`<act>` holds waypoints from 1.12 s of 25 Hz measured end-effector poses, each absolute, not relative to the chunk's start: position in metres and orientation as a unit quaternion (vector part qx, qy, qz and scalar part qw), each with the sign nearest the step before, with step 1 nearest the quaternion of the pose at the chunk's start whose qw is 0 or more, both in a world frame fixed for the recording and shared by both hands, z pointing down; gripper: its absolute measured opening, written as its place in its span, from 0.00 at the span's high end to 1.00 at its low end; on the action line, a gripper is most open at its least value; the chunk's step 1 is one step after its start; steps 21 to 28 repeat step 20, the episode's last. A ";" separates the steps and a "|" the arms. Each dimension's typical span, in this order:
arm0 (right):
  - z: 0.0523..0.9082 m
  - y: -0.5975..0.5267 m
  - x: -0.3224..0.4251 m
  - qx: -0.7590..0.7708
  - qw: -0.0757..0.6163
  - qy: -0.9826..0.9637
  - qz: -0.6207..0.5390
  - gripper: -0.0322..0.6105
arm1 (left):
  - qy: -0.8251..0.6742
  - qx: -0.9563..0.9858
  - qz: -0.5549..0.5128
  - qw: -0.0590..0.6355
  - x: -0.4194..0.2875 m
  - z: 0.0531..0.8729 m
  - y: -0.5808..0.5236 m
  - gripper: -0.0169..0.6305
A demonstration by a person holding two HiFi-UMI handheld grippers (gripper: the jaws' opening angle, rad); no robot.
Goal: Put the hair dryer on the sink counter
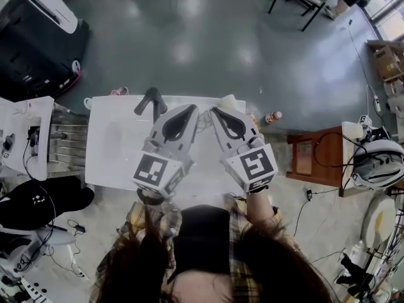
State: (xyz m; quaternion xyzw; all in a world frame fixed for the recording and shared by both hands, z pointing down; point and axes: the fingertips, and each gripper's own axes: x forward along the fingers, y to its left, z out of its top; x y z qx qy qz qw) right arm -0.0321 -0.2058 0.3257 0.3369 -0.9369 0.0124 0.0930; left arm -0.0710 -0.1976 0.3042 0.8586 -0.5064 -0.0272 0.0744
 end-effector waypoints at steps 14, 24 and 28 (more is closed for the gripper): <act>0.326 -0.205 -0.033 0.335 0.093 -0.937 0.012 0.93 | -0.500 0.862 -0.025 0.081 -0.069 0.304 -0.196 0.95; 0.325 -0.203 -0.032 0.334 0.094 -0.938 0.010 0.93 | -0.495 0.865 -0.027 0.076 -0.068 0.305 -0.195 0.95; 0.325 -0.203 -0.032 0.334 0.094 -0.938 0.010 0.93 | -0.495 0.865 -0.027 0.076 -0.068 0.305 -0.195 0.95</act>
